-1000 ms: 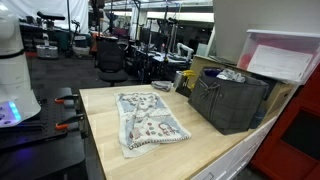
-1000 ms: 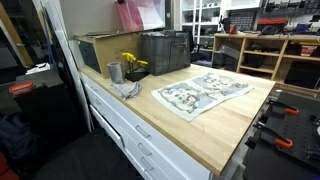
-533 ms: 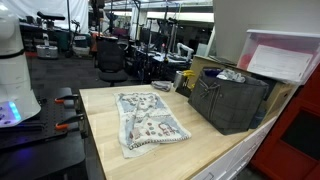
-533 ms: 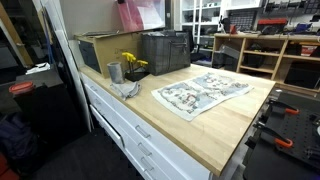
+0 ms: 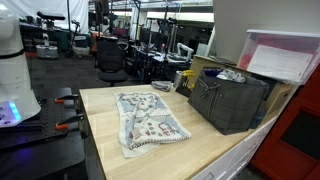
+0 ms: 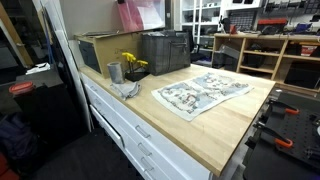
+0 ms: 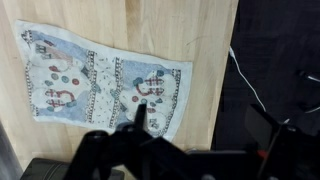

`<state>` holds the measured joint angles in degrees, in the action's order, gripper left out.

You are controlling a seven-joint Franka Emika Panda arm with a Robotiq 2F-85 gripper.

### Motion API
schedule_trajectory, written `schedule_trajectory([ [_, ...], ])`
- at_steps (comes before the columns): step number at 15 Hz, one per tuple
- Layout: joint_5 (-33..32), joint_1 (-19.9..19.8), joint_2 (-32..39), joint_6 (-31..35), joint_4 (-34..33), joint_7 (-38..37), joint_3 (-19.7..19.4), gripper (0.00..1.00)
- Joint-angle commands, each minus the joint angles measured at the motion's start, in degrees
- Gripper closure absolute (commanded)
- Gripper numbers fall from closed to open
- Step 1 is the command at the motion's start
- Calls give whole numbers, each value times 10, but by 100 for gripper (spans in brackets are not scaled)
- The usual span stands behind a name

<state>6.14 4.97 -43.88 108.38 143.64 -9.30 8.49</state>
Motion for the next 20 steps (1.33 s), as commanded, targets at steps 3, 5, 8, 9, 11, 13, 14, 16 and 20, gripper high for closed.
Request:
schedule_trajectory([
  [3, -8, -11, 121, 111, 10, -15, 8, 0],
  [5, -11, -14, 176, 151, 17, -36, 15, 0],
  [8, -11, -9, 254, 197, 11, -74, 26, 0],
  [9, -12, -6, 279, 209, 7, -87, 31, 0],
  [11, -32, -8, 320, 219, 1, -114, 38, 0],
  [13, -25, 2, 303, 215, 17, -96, 28, 0],
  [14, -27, 3, 317, 216, 15, -99, 28, 0],
  [16, -27, 4, 321, 217, 15, -98, 27, 0],
  [20, -27, 4, 315, 217, 15, -98, 27, 0],
])
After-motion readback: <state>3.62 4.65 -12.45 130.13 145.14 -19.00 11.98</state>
